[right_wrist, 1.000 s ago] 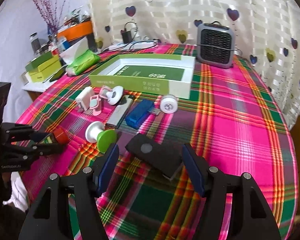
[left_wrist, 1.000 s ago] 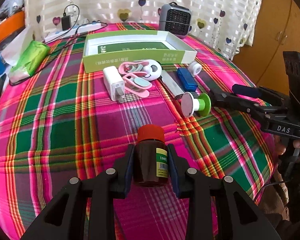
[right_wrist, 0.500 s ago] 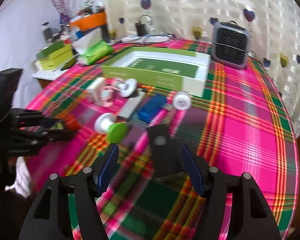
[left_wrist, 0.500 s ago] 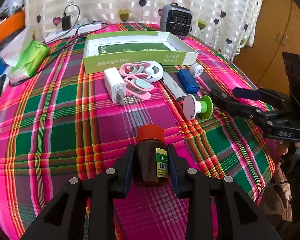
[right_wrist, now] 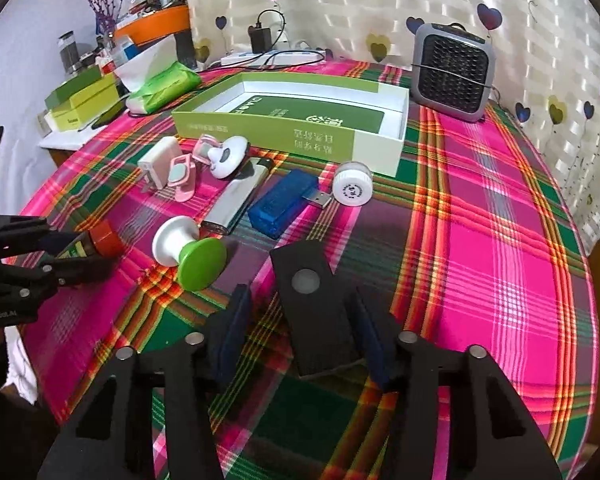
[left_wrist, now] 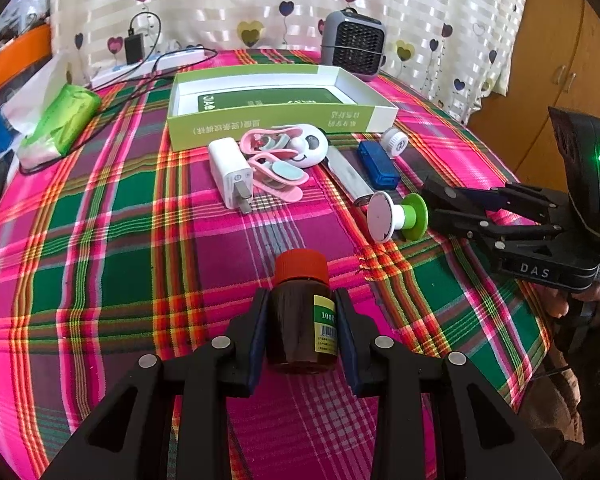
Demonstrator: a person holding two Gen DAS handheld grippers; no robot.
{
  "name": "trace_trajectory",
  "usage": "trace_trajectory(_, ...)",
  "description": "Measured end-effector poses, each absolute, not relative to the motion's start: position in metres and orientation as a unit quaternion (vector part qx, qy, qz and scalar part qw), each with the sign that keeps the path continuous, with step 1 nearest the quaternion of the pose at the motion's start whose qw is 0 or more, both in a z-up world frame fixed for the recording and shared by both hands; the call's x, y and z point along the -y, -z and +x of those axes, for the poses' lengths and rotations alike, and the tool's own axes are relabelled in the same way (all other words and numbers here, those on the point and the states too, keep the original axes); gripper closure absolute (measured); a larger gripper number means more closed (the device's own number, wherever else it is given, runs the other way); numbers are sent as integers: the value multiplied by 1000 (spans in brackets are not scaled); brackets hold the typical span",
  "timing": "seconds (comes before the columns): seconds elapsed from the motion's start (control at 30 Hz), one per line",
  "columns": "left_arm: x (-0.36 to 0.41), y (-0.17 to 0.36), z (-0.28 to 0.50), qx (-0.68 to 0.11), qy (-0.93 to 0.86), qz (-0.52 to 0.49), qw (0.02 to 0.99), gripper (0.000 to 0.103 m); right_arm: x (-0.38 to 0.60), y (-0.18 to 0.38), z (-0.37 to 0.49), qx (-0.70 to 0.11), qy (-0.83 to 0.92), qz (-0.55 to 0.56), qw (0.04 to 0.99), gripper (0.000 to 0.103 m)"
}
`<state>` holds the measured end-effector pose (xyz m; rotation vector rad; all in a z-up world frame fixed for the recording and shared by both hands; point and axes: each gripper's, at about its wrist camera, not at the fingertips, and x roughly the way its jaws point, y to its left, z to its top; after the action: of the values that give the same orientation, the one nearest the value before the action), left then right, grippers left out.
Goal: Organize rigid objects
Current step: 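Hold the bottle in the left tool while the right tool grasps the black device, then carry bottle and black device into the green box and open both tools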
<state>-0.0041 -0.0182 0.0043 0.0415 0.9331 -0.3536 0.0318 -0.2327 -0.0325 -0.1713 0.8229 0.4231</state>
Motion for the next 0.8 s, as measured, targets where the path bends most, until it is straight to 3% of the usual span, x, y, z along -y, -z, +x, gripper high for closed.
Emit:
trace_trajectory(0.17, 18, -3, -5, -445, 172, 18, 879, 73, 235, 32, 33, -396, -195, -79, 894, 75)
trace_trajectory(0.8, 15, -17, 7, -442, 167, 10, 881, 73, 237, 16, 32, -392, -186, -53, 899, 75)
